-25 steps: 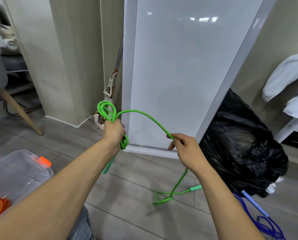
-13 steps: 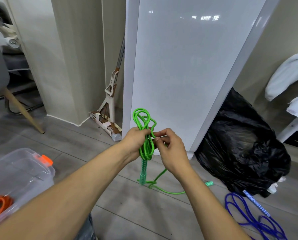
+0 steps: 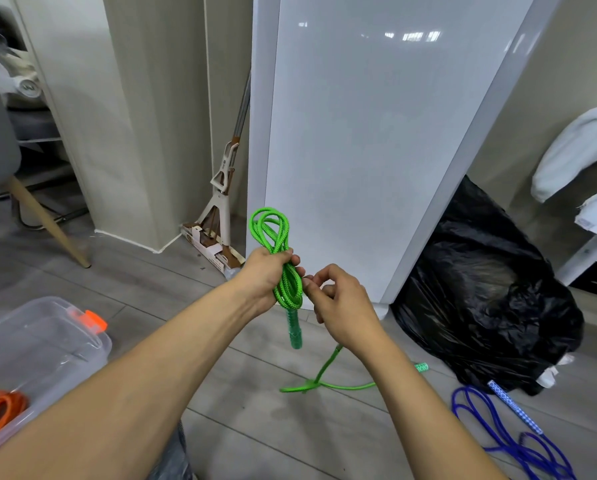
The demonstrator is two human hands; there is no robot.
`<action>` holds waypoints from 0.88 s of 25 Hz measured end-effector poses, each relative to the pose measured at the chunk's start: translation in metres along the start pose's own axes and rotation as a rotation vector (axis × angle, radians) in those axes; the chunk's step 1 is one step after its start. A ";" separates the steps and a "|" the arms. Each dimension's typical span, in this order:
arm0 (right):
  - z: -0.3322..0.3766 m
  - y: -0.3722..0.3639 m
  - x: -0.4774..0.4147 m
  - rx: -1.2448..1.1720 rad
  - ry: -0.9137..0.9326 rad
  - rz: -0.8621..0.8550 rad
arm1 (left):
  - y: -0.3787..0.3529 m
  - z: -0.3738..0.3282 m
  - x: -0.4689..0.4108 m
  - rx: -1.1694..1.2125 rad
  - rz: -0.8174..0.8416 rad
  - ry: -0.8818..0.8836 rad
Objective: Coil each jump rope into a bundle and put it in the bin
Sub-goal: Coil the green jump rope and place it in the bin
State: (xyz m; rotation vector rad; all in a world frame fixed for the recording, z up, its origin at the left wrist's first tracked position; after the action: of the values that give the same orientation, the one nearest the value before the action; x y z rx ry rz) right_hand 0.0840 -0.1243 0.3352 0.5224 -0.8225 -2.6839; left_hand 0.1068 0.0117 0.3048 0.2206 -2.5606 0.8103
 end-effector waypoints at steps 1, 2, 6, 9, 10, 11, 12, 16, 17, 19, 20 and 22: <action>0.002 -0.004 -0.001 -0.019 0.009 0.044 | 0.001 -0.002 -0.001 0.040 -0.002 -0.008; 0.004 -0.009 0.000 -0.043 0.027 0.092 | 0.002 -0.004 -0.001 0.088 -0.006 -0.016; 0.008 -0.027 0.008 -0.164 0.039 0.325 | 0.018 -0.018 -0.001 0.124 -0.090 -0.092; 0.002 -0.035 0.023 -0.197 -0.036 0.548 | 0.044 -0.046 0.003 -0.017 -0.265 -0.264; -0.005 -0.035 0.029 -0.186 -0.076 0.616 | 0.054 -0.059 0.006 -0.102 -0.337 -0.339; -0.014 -0.032 0.035 -0.160 -0.128 0.677 | 0.061 -0.072 0.012 -0.211 -0.408 -0.417; -0.025 -0.028 0.040 -0.112 -0.185 0.722 | 0.065 -0.085 0.017 -0.340 -0.474 -0.493; -0.058 0.014 0.028 0.137 -0.244 0.523 | 0.058 -0.099 0.022 -0.688 -0.518 -0.599; -0.055 0.025 0.020 0.127 -0.194 0.400 | 0.052 -0.092 0.017 -0.737 -0.470 -0.570; -0.044 0.035 0.010 0.016 -0.126 0.244 | 0.033 -0.073 0.011 -0.794 -0.310 -0.469; -0.038 0.034 0.008 -0.010 -0.105 0.216 | 0.023 -0.062 0.009 -0.818 -0.220 -0.409; -0.030 0.032 0.006 0.011 -0.076 0.185 | 0.005 -0.042 0.011 -0.873 -0.067 -0.321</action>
State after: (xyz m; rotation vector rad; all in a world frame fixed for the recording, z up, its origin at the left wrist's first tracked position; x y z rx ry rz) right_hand 0.0967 -0.1659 0.3292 0.3313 -0.8619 -2.5434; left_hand 0.1110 0.0399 0.3373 0.1575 -2.9088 -0.4373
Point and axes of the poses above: each hand's wrist, its own x-axis away from the middle knuckle, its own y-axis out of the back of the hand, z = x × y, the point moved 10 cm from there along -x, towards the middle knuckle, and after that the axes turned 13 degrees about y, right-handed, at the moved point
